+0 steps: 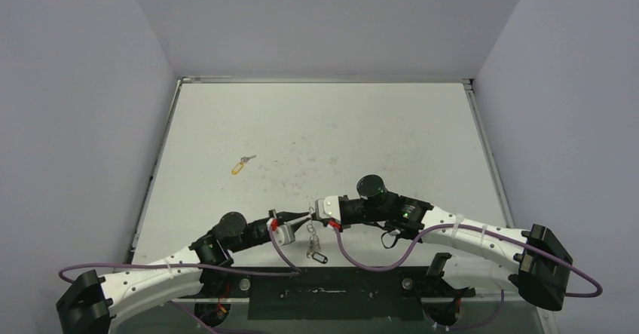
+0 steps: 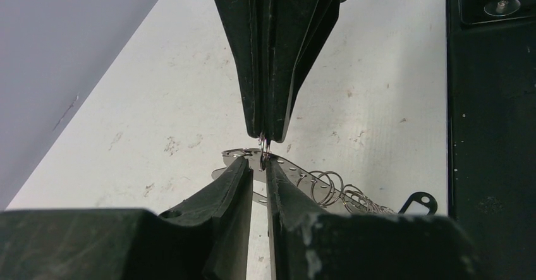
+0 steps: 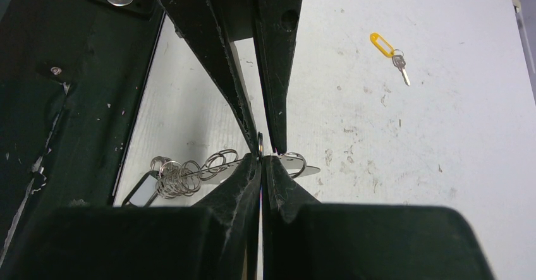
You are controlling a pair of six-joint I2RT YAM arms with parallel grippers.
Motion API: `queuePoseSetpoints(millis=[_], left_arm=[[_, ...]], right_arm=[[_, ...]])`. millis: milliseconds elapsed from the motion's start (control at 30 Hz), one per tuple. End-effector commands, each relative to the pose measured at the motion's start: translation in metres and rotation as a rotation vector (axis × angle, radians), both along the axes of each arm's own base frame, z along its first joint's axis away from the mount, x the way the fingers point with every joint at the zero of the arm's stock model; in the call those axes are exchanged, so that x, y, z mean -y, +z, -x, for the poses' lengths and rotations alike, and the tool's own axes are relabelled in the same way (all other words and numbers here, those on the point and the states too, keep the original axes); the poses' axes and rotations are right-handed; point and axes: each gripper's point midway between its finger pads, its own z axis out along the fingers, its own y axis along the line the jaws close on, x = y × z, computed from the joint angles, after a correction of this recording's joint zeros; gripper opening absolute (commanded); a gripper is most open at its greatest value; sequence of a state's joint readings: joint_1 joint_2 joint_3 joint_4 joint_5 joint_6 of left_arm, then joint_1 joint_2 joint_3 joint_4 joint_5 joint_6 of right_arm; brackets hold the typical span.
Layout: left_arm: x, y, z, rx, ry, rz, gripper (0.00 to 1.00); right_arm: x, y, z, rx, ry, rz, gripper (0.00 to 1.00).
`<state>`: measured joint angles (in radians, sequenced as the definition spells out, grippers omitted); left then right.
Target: Put the keys on the keyring
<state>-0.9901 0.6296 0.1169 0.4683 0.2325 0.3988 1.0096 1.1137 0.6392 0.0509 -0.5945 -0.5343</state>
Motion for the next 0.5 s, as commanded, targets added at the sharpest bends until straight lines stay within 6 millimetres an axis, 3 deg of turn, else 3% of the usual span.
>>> queuePoseSetpoints(millis=[0,200,467], left_arm=[[0.0080,0.0353,-0.0005,0.037,-0.013,0.095,0.12],[0.0090,0.0349,0.0005,0.029,-0.018,0.097,0.11],[0.0097,0.0377,0.0012,0.027,-0.020,0.110,0.18]], right_arm=[[-0.0065,0.0204,0.0017,0.029,0.018,-0.074,0.00],[-0.0064,0.0192,0.0020,0.028,0.019,-0.071,0.00],[-0.0061,0.0185,0.0018,0.027,0.017,-0.070,0.00]])
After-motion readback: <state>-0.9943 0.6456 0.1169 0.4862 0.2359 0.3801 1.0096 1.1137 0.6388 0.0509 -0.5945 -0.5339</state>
